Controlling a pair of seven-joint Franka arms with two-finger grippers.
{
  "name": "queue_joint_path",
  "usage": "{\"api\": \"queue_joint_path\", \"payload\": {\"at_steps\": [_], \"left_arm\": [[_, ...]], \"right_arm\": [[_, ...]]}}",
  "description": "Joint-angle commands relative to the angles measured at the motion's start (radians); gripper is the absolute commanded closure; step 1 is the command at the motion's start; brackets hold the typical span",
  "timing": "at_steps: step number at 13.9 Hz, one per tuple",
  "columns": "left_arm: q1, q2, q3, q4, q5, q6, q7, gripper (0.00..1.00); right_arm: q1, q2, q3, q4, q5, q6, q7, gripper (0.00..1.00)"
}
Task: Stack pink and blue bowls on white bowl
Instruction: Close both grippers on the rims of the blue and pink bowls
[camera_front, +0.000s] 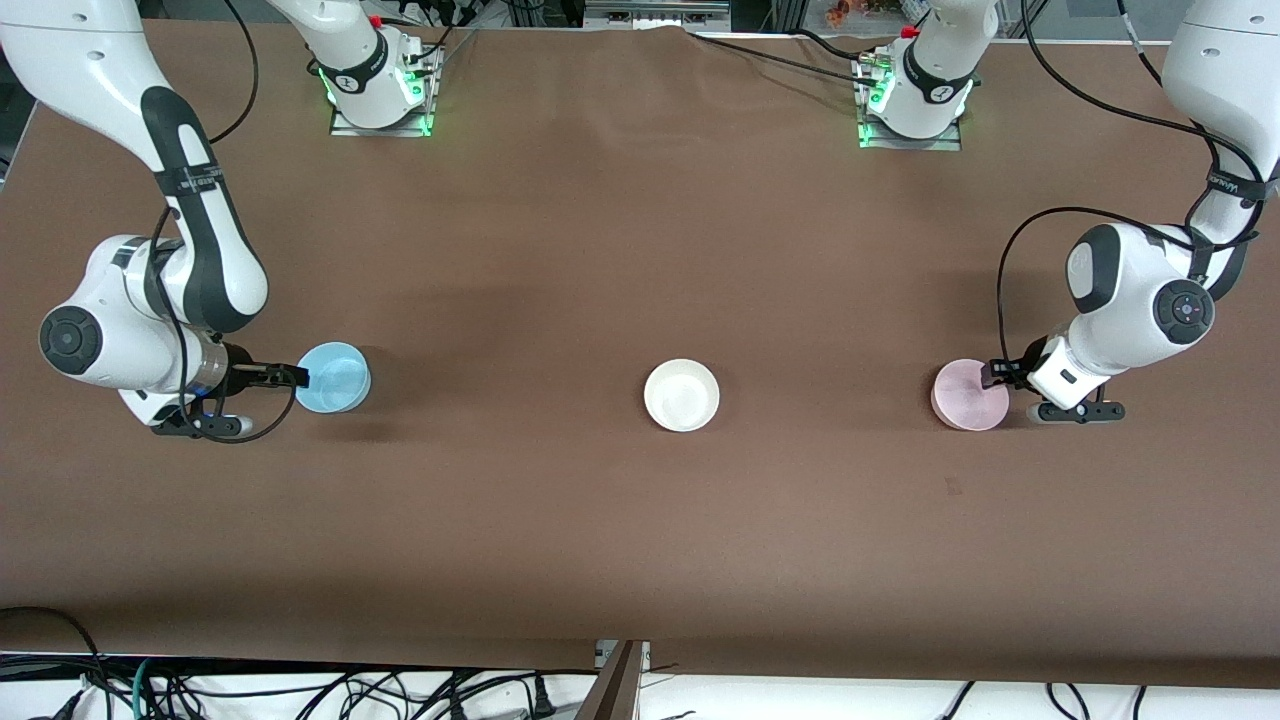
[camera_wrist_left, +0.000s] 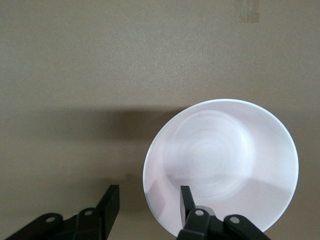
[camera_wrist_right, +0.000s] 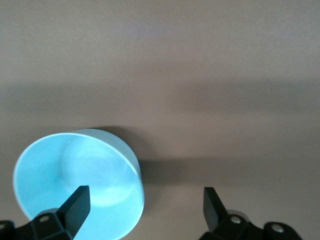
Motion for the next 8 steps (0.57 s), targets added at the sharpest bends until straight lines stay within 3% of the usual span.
{"api": "queue_joint_path", "payload": {"at_steps": [1, 8], "left_arm": [[0.011, -0.044, -0.01, -0.031, 0.025, 0.008, -0.003, 0.45], [0.011, -0.043, -0.01, -0.031, 0.025, 0.009, -0.011, 0.53]], "right_arm": [[-0.013, -0.001, 0.008, -0.055, 0.048, 0.073, -0.05, 0.0], [-0.013, 0.024, 0.011, -0.079, 0.05, 0.119, -0.05, 0.01]]}}
